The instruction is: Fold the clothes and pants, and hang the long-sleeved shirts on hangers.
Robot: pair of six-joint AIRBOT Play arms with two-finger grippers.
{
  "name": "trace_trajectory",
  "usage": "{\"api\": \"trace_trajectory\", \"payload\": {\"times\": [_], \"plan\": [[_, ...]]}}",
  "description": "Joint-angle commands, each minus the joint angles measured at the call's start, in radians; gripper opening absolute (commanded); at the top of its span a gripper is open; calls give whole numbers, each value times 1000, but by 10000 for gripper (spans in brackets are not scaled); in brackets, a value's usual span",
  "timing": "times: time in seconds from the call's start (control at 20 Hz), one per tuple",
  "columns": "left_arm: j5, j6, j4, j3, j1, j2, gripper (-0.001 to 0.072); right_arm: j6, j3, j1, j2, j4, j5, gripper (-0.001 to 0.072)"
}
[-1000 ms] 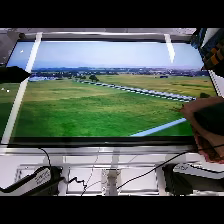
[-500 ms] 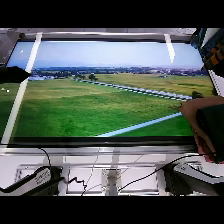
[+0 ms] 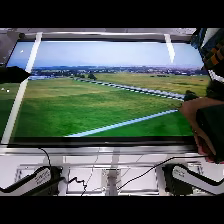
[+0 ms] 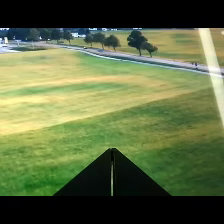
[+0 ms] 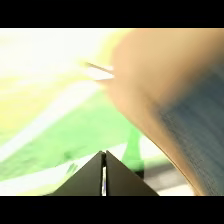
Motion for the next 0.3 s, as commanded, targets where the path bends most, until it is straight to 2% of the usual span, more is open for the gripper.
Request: {"api": "trace_trajectory", "payload": {"times": [0.0,0.1,0.25], "plan": [[0,0,0,0,1,1,41,-105,5,312,30,-28,-162,25],[0,0,0,0,1,1,40,-103,5,407,34,-94,-207,25],[0,0,0,0,1,1,40,-102,5,459,34,-83,-209,25]]}}
